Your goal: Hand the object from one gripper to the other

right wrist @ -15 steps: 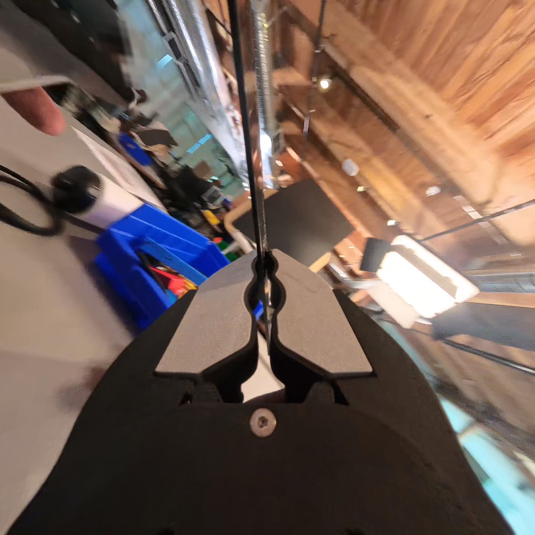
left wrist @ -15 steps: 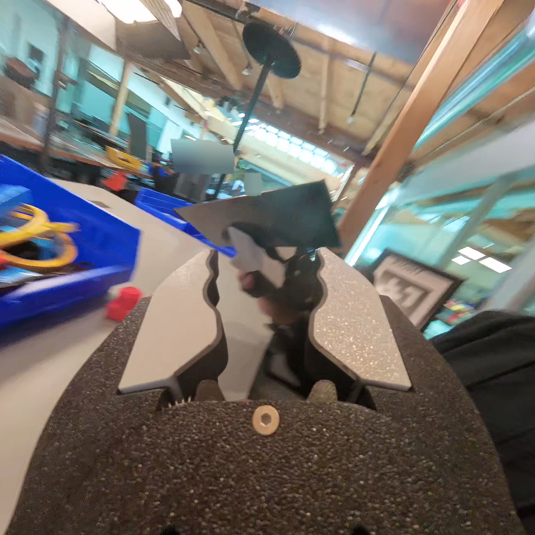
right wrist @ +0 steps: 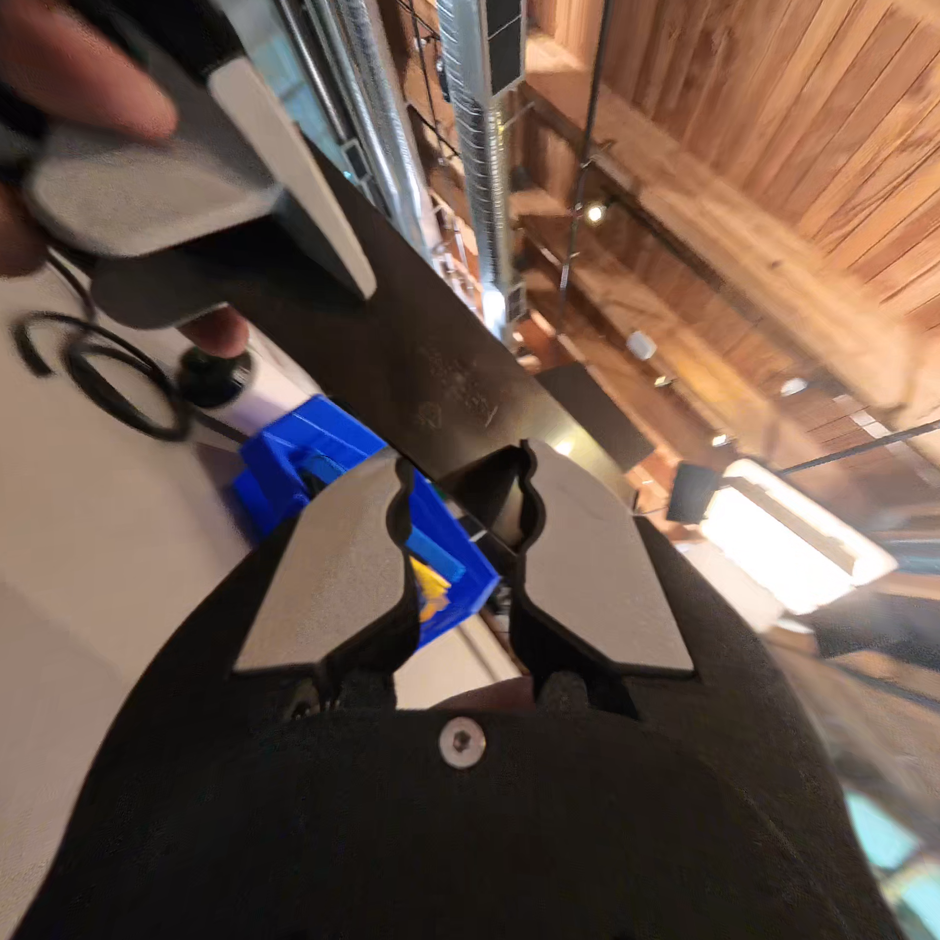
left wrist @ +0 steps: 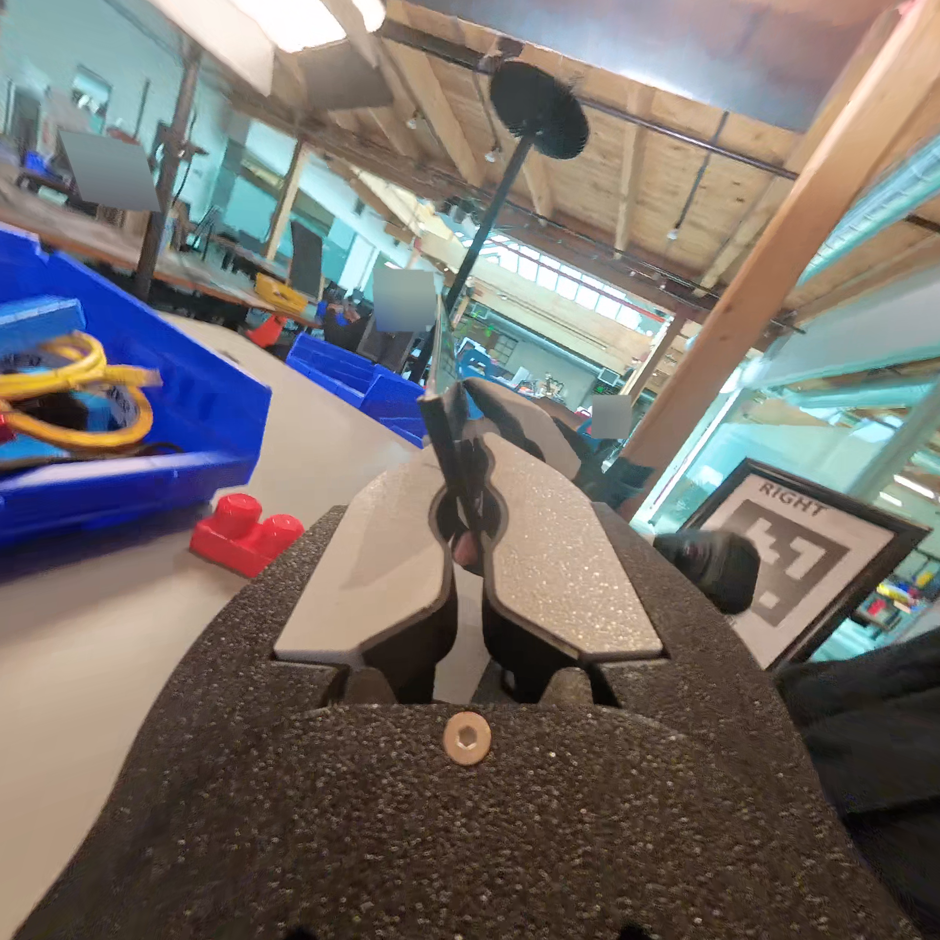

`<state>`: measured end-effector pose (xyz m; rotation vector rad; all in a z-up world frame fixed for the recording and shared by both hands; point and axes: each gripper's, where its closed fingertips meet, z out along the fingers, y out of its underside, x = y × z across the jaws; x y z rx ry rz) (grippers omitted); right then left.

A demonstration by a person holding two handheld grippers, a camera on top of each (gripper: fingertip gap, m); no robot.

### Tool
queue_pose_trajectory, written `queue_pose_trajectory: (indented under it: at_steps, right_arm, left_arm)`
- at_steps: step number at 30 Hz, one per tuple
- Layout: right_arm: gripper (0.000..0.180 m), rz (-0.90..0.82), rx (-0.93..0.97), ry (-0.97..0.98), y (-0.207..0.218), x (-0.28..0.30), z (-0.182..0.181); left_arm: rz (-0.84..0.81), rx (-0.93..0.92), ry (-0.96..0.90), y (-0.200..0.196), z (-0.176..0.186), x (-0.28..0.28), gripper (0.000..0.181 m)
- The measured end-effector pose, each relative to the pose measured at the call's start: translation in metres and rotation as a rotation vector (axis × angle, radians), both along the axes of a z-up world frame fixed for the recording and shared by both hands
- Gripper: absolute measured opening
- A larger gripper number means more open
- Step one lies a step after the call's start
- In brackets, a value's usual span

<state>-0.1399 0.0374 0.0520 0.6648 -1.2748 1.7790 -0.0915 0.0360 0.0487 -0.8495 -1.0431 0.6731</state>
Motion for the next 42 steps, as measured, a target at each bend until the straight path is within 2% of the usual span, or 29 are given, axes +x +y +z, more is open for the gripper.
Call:
queue_pose_trajectory:
  at_steps: [2, 4, 6, 9, 11, 13, 17, 18, 20, 22, 25, 28, 31, 34, 39, 41, 42]
  right_arm:
    - [0.052, 0.121, 0.073, -0.156, 0.004, 0.001, 0.001]
    - [0.047, 0.283, 0.128, -0.307, 0.015, 0.007, 0.006]
    - [0.044, 0.435, 0.082, -0.452, 0.034, 0.007, 0.024]
    - [0.042, 0.536, 0.076, -0.692, 0.048, -0.013, 0.041]
    - [0.046, 0.602, 0.138, -0.833, 0.049, -0.02, 0.041]
    - [0.05, 0.659, 0.215, -0.893, 0.049, -0.017, 0.034]
    - [0.052, 0.767, 0.409, -0.916, 0.046, 0.009, 0.013]
    - [0.048, 0.789, 0.445, -0.903, 0.046, 0.018, 0.009]
    - [0.013, 0.835, 0.476, -0.823, 0.048, 0.036, 0.005]
    - [0.009, 0.85, 0.43, -0.709, 0.052, 0.044, 0.008]
    - [0.003, 0.796, 0.301, -0.596, 0.054, 0.042, 0.017]
    - [0.001, 0.76, 0.146, -0.548, 0.059, 0.031, 0.031]
    - [0.001, 0.835, 0.058, -0.63, 0.067, 0.024, 0.043]
    - [0.0, 0.927, 0.009, -0.736, 0.067, 0.027, 0.048]
    - [0.001, 1.087, 0.068, -0.892, 0.055, 0.053, 0.038]
    - [0.002, 1.108, 0.125, -0.934, 0.048, 0.063, 0.029]
    - [0.002, 1.108, 0.154, -0.958, 0.044, 0.066, 0.025]
  left_arm:
    - [-0.016, -0.066, 0.041, -0.003, 0.004, 0.006, 0.004]
    - [0.022, -0.196, 0.083, -0.007, 0.008, 0.014, 0.003]
    - [0.059, -0.34, 0.102, -0.011, 0.01, 0.022, 0.002]
    - [0.039, -0.467, 0.085, -0.011, 0.008, 0.033, 0.002]
    - [0.0, -0.527, 0.119, -0.005, 0.009, 0.042, 0.002]
    - [-0.028, -0.538, 0.177, -0.001, 0.016, 0.051, 0.002]
    - [-0.128, -0.489, 0.243, 0.009, 0.023, 0.063, 0.002]
    - [-0.159, -0.491, 0.251, 0.014, 0.022, 0.065, 0.002]
    - [-0.171, -0.485, 0.259, 0.016, 0.022, 0.065, 0.003]
    - [-0.109, -0.416, 0.262, 0.003, 0.026, 0.061, 0.01]
    - [0.032, -0.22, 0.193, -0.034, 0.027, 0.046, 0.046]
    - [0.042, -0.046, 0.171, -0.052, 0.023, 0.04, 0.06]
    - [-0.012, 0.108, 0.189, -0.053, 0.021, 0.033, 0.07]
    - [-0.107, 0.186, 0.231, -0.03, 0.023, 0.023, 0.072]
    - [-0.166, 0.154, 0.333, 0.017, 0.035, 0.015, 0.072]
    - [-0.134, 0.14, 0.425, 0.021, 0.046, 0.024, 0.056]
    - [-0.112, 0.123, 0.462, 0.02, 0.049, 0.03, 0.041]
